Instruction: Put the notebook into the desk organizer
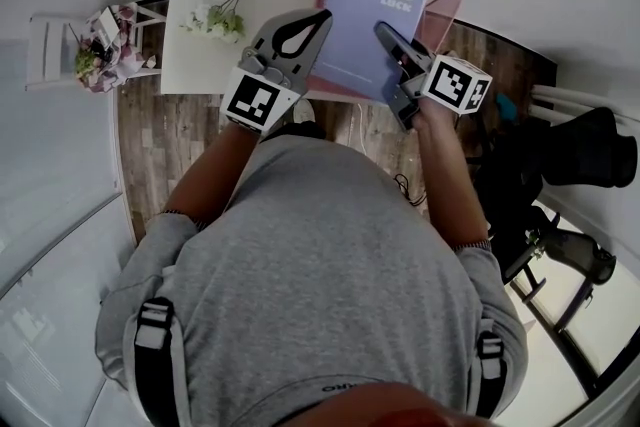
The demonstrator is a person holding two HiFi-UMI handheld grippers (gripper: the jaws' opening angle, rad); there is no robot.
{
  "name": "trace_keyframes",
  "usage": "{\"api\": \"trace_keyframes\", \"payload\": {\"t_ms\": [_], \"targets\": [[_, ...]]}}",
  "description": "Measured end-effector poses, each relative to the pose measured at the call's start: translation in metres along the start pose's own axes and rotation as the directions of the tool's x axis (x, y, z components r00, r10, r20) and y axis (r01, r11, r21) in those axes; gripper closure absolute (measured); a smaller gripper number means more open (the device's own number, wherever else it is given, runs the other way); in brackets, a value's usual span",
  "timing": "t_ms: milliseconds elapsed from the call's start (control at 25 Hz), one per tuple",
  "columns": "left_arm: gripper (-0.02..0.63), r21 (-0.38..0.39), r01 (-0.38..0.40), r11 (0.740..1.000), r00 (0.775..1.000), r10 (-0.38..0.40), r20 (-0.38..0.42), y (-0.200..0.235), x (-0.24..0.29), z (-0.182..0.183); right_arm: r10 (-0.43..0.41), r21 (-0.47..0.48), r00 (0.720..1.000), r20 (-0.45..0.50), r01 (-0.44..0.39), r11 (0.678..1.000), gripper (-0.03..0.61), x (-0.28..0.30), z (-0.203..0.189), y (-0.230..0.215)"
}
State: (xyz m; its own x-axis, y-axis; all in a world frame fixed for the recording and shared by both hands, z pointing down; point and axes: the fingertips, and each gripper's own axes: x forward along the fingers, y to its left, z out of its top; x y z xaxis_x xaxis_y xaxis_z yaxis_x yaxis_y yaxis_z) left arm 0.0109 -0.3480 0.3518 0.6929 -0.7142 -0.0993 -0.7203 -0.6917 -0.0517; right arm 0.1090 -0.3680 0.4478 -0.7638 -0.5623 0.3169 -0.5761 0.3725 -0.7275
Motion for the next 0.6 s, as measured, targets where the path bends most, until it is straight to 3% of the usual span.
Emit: {"api": "trace_keyframes", "payload": {"t_ms": [600], "targets": [[0.595, -0.011, -0.011, 1.000, 1.000, 0.012, 0.004, 0.028, 0.007, -0.007, -0.159, -0.121, 0.980, -0.116, 0.145, 0.982, 0.517, 0.027, -0.016, -0.043]]}}
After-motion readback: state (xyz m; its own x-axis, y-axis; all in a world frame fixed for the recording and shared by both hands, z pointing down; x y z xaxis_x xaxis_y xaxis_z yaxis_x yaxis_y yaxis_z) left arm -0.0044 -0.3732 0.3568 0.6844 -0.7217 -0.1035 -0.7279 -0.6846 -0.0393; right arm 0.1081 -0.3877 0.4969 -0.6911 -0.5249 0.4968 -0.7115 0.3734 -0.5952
